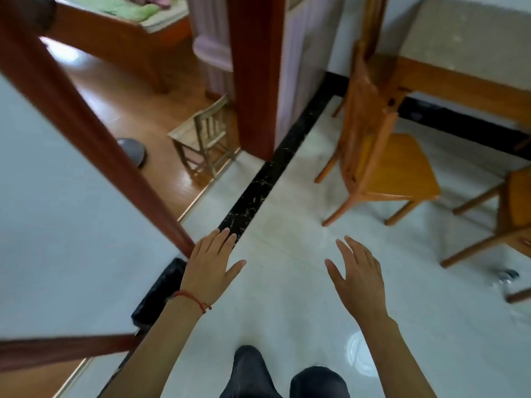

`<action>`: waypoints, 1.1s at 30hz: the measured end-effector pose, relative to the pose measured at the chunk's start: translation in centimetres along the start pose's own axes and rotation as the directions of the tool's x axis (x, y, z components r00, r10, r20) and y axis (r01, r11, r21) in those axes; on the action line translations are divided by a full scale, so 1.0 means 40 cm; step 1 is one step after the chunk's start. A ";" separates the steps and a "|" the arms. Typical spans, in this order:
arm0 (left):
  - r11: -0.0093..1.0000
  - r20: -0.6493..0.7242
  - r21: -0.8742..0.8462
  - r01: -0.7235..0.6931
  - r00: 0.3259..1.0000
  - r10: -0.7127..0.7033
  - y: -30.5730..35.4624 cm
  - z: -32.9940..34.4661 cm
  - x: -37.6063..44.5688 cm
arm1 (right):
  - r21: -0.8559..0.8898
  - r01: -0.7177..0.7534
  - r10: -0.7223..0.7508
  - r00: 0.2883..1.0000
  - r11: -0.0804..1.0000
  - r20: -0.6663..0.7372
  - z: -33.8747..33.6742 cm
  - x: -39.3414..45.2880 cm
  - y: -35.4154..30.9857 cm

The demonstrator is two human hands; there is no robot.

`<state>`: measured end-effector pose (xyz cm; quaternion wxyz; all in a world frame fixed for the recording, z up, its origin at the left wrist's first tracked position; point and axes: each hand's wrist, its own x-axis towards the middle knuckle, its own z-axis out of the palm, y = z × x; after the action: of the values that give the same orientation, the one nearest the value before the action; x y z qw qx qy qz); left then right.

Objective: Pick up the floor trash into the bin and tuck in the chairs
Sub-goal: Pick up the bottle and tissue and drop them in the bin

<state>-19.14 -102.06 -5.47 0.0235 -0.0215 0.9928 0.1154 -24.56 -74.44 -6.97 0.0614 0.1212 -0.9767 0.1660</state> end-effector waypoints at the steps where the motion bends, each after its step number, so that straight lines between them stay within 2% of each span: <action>1: 0.999 0.014 0.004 -0.043 0.999 0.043 0.045 0.004 0.018 | -0.005 -0.043 0.043 0.999 0.999 -0.021 -0.023 -0.022 0.043; 6: 0.967 0.063 0.019 -0.253 0.966 0.252 0.315 0.055 0.083 | -0.027 -0.240 0.234 0.961 0.970 -0.145 -0.144 -0.163 0.284; 13: 0.869 0.085 -0.029 -0.494 0.865 0.495 0.764 0.150 0.113 | -0.053 -0.490 0.461 0.847 0.870 -0.266 -0.321 -0.408 0.630; 23: 0.637 0.140 -0.075 -0.767 0.625 0.768 1.273 0.263 0.170 | -0.001 -0.776 0.720 0.586 0.631 -0.371 -0.452 -0.638 0.949; 30: 0.487 0.172 -0.091 -0.869 0.468 0.867 1.580 0.366 0.305 | 0.028 -0.877 0.808 0.429 0.480 -0.403 -0.487 -0.654 1.174; 33: 0.448 0.182 -0.102 -0.888 0.426 0.886 1.708 0.389 0.370 | 0.056 -0.902 0.837 0.372 0.427 -0.402 -0.510 -0.628 1.262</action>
<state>-36.57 -32.60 -5.78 0.0633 0.5155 0.8478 0.1075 -11.74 -15.86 -7.48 0.1572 -0.4525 -0.8712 0.1072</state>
